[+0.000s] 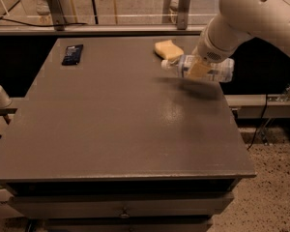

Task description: Move blue plastic bottle near sponge

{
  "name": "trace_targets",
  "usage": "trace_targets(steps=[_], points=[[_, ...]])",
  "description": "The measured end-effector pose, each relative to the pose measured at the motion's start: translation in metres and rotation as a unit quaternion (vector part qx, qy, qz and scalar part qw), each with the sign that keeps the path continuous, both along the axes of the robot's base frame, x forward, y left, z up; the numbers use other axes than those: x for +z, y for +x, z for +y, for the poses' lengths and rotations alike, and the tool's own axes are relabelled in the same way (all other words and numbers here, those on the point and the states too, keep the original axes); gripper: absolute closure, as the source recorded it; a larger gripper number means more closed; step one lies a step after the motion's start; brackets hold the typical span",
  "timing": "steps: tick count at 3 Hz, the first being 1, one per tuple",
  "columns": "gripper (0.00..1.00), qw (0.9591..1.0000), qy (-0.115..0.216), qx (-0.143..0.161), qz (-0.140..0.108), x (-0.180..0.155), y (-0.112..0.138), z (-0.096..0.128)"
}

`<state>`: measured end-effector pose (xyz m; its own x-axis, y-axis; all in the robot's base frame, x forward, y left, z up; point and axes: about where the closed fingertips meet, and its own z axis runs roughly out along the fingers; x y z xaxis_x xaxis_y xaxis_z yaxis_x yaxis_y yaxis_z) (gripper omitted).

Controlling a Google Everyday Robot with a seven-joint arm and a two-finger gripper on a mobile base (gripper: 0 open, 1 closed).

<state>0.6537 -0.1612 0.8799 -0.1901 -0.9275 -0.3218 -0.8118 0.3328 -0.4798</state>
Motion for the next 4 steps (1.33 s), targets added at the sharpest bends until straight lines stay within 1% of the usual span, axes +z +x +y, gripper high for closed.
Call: trace_targets(steps=[1, 2, 3, 4], points=[[1.0, 0.9997, -0.002, 0.025, 0.003, -0.013, 0.024, -0.007], [1.0, 0.9978, -0.001, 0.065, 0.009, -0.027, 0.044, 0.001], [0.84, 0.995, 0.005, 0.099, 0.014, -0.034, 0.059, 0.012], [0.61, 0.9924, 0.011, 0.122, 0.015, -0.037, 0.068, 0.019]])
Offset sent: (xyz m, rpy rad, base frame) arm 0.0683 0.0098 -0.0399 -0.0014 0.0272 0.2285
